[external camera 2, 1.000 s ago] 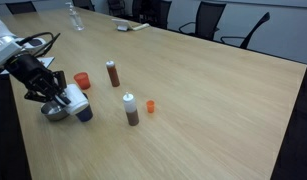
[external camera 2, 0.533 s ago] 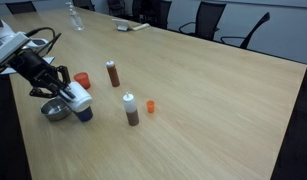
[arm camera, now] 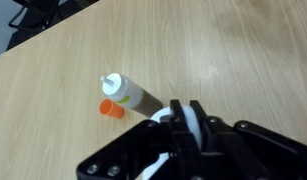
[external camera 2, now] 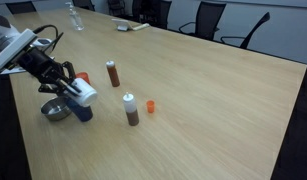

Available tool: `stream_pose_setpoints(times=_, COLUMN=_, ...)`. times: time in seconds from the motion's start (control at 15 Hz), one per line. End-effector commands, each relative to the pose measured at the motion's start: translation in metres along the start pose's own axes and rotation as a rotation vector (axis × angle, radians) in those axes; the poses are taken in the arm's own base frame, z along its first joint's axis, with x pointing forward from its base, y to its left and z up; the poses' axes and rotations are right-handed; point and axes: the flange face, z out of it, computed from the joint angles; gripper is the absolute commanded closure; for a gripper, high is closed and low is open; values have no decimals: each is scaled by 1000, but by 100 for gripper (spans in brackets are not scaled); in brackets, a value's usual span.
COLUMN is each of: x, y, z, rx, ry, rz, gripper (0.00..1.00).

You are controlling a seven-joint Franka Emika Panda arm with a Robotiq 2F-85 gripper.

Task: Pour the contents from the white cup into the blue cup

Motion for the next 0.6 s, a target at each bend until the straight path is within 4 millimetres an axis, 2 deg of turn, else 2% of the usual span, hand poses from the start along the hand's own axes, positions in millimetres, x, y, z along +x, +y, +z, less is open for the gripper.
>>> stream_pose_setpoints(times=0.0, x=4, y=4, z=-7, rx=-31, ry=-33, rz=-42, gripper=97)
stream_pose_setpoints(times=0.53, x=5, y=-1, z=-10, rx=-62, ry=-74, rz=-71, gripper=97)
